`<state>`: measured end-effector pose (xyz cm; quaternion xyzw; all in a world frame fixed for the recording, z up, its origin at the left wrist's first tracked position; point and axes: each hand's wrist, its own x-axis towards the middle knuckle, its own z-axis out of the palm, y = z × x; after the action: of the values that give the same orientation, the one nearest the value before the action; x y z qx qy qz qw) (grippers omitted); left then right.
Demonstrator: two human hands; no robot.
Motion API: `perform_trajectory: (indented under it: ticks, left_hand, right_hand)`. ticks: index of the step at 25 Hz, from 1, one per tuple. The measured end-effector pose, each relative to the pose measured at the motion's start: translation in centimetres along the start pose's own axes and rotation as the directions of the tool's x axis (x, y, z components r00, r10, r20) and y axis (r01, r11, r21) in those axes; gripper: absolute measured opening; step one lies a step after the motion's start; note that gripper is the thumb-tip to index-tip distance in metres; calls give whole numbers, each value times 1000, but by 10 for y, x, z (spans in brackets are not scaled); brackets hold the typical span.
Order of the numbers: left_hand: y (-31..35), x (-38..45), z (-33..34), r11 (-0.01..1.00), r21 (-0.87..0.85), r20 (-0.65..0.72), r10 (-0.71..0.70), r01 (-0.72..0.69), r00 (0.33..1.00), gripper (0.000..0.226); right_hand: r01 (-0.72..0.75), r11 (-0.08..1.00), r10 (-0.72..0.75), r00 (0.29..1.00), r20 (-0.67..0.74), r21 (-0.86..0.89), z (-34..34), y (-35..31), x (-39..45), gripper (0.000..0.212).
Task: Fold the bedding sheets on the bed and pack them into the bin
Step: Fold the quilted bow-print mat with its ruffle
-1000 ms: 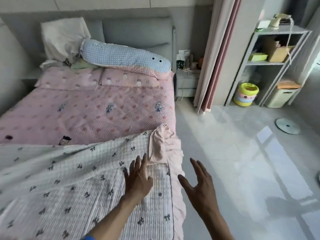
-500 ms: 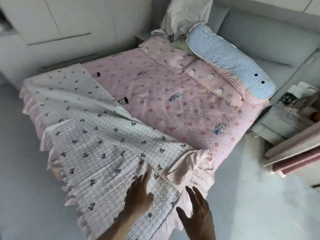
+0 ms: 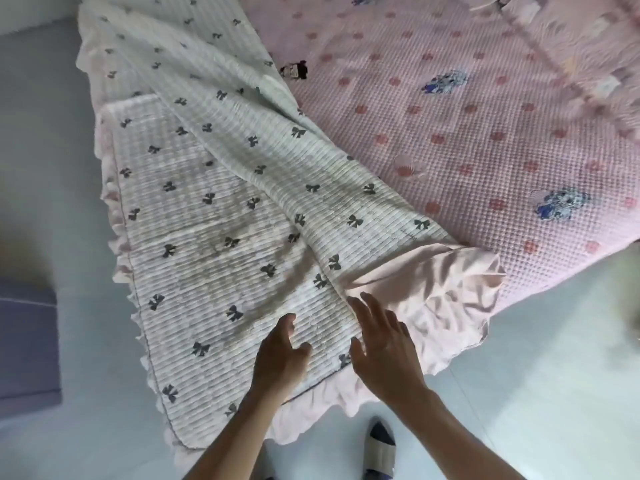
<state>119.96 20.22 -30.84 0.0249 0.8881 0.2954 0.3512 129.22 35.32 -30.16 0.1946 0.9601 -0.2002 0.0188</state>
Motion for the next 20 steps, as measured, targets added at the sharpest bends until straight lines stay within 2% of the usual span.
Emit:
perform_trajectory:
  ticks: [3, 5, 7, 9, 10, 12, 13, 14, 16, 18, 20]
  left_hand:
    - [-18, 11, 42, 999, -33, 87, -17, 20, 996, 52]
    - [-33, 26, 55, 996, -92, 89, -11, 19, 996, 51]
    - [-49, 43, 58, 992, -129, 60, 0, 8, 998, 47]
    - [-63, 57, 55, 982, -185, 23, -27, 31, 999, 42]
    - [-66, 60, 53, 971, -231, 4, -55, 54, 998, 39]
    - [-62, 68, 45, 922, -378, -35, -111, 90, 993, 27]
    - [-56, 71, 39, 877, -466, -29, -151, 120, 988, 19]
    - [-52, 71, 30, 809, -566, -8, -199, 160, 980, 12]
    - [-51, 62, 7, 624, -752, 63, -250, 211, 966, 20]
    - [-59, 47, -23, 473, -850, 100, -283, 230, 954, 31]
    - [-79, 31, -55, 374, -911, 64, -284, 172, 957, 38]
  right_hand:
    - [12, 978, 7, 996, 89, -211, 54, 30, 27, 84]
    - [-8, 926, 62, 990, 129, -379, 89, 50, 46, 83]
    - [-37, 868, 105, 988, 112, -495, 108, 66, 59, 62]
    - [-36, 872, 126, 980, 155, -487, 106, 67, 65, 43]
    - [-80, 899, 185, 960, 210, -430, 94, 59, 67, 34]
    - [-283, 949, 306, 931, 199, -139, 71, 33, 69, 14]
    - [-322, 947, 318, 926, 203, -15, 64, 16, 64, 20]
    - [-303, 949, 273, 925, 265, 81, 56, -10, 52, 22]
    - [-205, 954, 111, 918, 381, 217, 45, -68, 22, 12]
    - [-172, 931, -8, 871, 492, 321, 45, -119, -3, 22]
    - [-166, 921, -74, 813, 577, 352, 54, -153, -18, 26]
